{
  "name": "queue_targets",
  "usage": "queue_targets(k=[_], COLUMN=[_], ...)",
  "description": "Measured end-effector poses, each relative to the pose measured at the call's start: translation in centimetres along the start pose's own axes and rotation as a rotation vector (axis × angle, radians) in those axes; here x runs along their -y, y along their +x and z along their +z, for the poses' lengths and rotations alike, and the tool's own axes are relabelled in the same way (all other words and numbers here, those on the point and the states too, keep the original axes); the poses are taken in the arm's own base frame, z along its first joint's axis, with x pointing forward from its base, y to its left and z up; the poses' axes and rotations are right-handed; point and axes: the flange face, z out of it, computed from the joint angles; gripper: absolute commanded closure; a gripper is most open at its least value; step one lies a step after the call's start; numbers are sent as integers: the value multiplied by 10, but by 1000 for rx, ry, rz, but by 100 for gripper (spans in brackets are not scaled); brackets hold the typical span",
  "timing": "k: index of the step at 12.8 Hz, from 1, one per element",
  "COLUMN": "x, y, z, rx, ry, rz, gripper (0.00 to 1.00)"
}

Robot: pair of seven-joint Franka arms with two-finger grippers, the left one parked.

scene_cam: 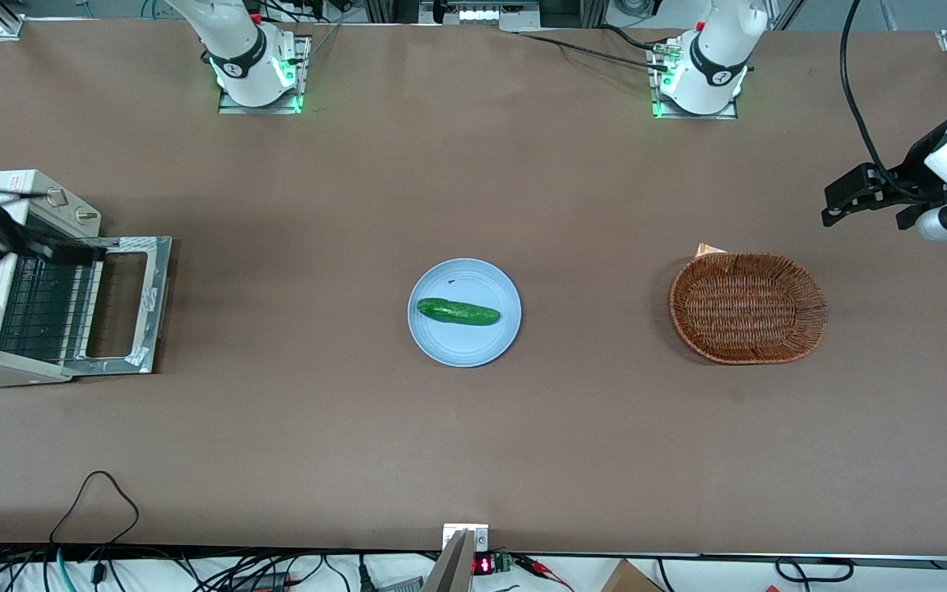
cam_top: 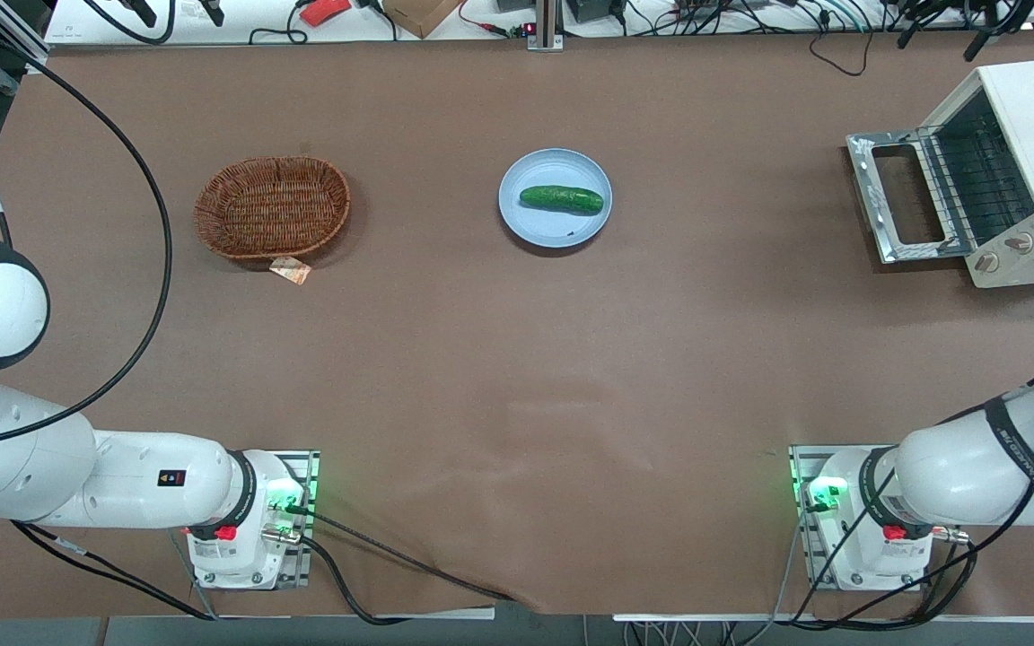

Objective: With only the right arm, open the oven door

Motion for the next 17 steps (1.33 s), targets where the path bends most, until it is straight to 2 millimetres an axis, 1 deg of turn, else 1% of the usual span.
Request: queue_targets(k=[1,2,3,4,5,6,7,8,11,14,17], x=[2,9,18,28,34,35,34,34,34,31,31], y=[-10,-18,-23,-29,-35,-42,-48,-53,-61,-65,-66], z=[-11,-17,-15,-6,7,18,24,26,21,25,26], rx=[-25,-59,-111,-179,-240,-274,-281,-279,-277,-232,-226], ry=[4,9,14,18,18,16,15,14,13,-34,-41], rz=[-28,-53,-95,-155,-210,-247,-264,-275,-282,-289,-290], gripper=[0,0,0,0,0,0,0,0,0,0,0])
